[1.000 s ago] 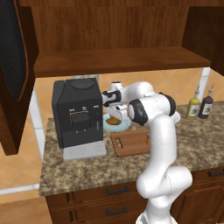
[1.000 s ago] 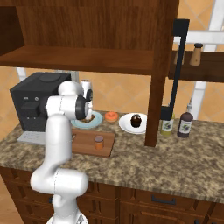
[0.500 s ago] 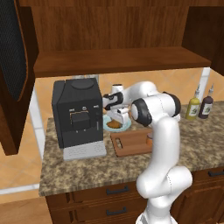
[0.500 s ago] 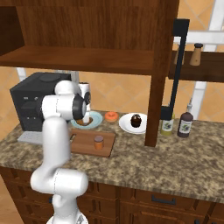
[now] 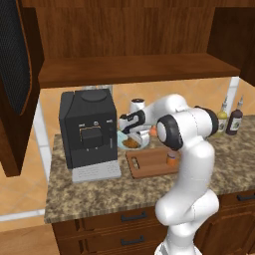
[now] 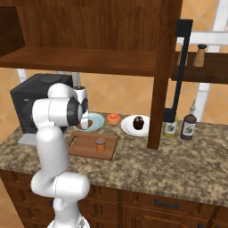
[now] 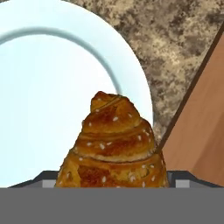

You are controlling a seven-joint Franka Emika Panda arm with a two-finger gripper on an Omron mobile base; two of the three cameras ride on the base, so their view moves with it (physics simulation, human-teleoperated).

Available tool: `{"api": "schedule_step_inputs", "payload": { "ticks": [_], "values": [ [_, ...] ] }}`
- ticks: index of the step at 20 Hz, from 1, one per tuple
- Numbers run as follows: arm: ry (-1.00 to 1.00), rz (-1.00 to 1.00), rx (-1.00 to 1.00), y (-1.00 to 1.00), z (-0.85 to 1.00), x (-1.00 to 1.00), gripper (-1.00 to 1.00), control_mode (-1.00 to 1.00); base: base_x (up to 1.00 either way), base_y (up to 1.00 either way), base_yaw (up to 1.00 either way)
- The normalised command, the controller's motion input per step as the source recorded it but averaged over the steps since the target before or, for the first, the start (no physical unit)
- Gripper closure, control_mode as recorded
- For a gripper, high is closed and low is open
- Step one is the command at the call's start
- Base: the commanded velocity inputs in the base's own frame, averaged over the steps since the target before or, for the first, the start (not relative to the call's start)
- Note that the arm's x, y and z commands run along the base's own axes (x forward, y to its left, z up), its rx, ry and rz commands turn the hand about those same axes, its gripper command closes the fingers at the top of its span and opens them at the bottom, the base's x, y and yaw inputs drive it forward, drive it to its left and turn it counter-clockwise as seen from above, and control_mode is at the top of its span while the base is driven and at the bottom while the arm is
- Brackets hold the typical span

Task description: From the different types of pastries on the counter, select a croissant and place it on the cutting board. Then retrieve a jar of jam from the cabinet and place it alongside the croissant on the cutting board.

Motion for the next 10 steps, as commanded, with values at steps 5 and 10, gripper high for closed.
{"api": "schedule_step_inputs", "payload": {
  "ticks": [5,10],
  "values": [
    [-0.12,0.0,0.07,0.0,0.27,-0.4,1.0,-1.0,0.0,0.0,0.0],
    [-0.06,0.0,0.12,-0.01,0.76,-0.1,1.0,-1.0,0.0,0.0,0.0]
  ]
}}
